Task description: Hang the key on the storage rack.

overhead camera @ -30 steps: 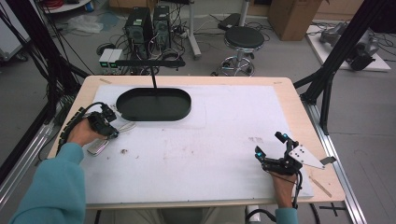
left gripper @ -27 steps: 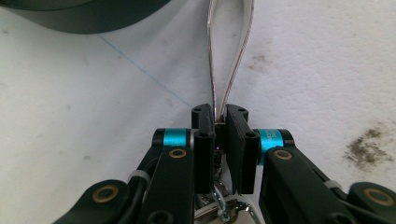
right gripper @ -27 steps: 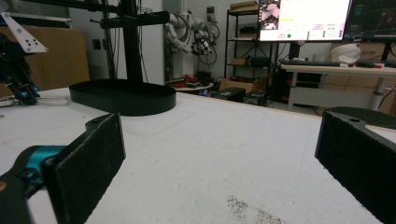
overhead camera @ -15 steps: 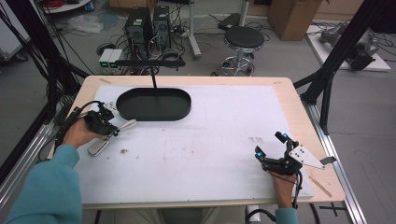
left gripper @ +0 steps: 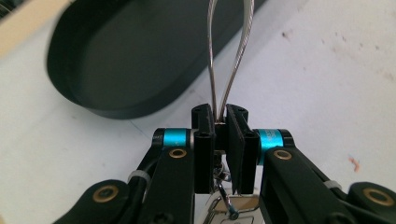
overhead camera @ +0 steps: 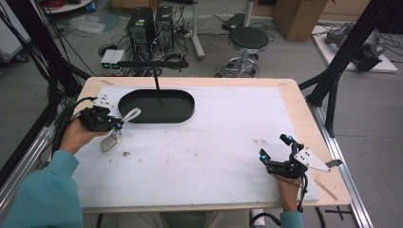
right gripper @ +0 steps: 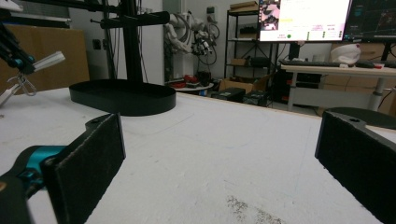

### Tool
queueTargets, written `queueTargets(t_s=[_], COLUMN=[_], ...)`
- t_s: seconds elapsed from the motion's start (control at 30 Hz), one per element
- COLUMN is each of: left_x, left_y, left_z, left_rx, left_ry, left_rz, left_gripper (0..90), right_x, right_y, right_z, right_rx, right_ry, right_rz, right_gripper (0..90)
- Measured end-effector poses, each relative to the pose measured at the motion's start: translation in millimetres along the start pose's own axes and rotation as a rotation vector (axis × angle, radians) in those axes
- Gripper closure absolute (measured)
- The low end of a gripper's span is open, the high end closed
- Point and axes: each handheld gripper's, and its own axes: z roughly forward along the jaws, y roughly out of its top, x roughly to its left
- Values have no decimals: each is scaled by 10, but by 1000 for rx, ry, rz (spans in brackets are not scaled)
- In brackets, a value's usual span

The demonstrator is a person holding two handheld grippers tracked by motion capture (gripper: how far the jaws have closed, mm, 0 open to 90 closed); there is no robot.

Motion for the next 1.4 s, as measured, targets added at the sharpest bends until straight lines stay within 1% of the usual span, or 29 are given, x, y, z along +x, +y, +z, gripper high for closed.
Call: queueTargets(t_s=[0.1,0.17,0.2,0.23,0.27,0.37,0.43,0.5,0.53,0.6,0.63,0.67,0.73,0.8,0.83,0.87,0.93,0.97,1.07,1.17,1.2,1.23,1.4], left_x=[3,11,17,21,26,31,50,68,74,81,88,95,102,114,120,125,134,140,168,200,209,220,267], left_y=[21,33,42,50,58,83,96,108,113,127,134,142,165,201,221,246,276,294,333,360,364,373,416], left_z=[-58,-88,-104,-114,-126,-156,-165,-179,-182,-197,-203,-207,-215,-221,-219,-212,-210,-203,-192,-159,-154,-140,-84], left_rx=[-51,-85,-102,-122,-137,-179,-212,-255,-269,-300,-314,-323,-336,-361,-363,-362,-363,-375,-385,-386,-385,-389,-387], left_ry=[42,58,75,83,95,151,166,197,205,242,249,257,288,310,319,327,350,357,376,391,394,394,399], left_rz=[-6,-16,-25,-45,-52,-74,-102,-123,-131,-142,-148,-156,-166,-179,-186,-201,-198,-211,-223,-232,-229,-237,-248], left_gripper=[816,816,815,815,816,816,816,816,816,816,816,816,816,816,816,816,816,816,816,816,816,816,816], right_x=[2,-4,-5,-4,-6,-5,-7,-7,-6,-7,-7,-7,-7,-7,-7,-7,-8,-9,-6,-5,-7,-7,-7], right_y=[0,0,0,0,0,0,0,0,0,0,0,-1,0,0,0,0,0,0,0,0,0,0,-1], right_z=[1,1,1,0,0,0,-1,-1,-2,-2,-2,-2,-2,-2,-2,-1,0,0,-2,-2,-3,-3,-4], right_rx=[-1,-2,-2,-2,-4,-4,-3,-3,-1,-1,-1,-2,-1,-2,-2,-4,-5,-5,-3,-4,-3,-4,-4], right_ry=[0,0,1,2,2,2,3,3,2,3,2,3,4,4,4,3,3,4,2,2,3,3,3], right_rz=[2,-3,-3,-3,-6,-5,-6,-6,-3,-3,-3,-2,-2,-2,-2,0,-1,-1,5,7,6,6,6], right_gripper=[9,9,9,8,9,9,9,9,9,9,9,8,9,9,9,9,9,8,9,9,9,9,9])
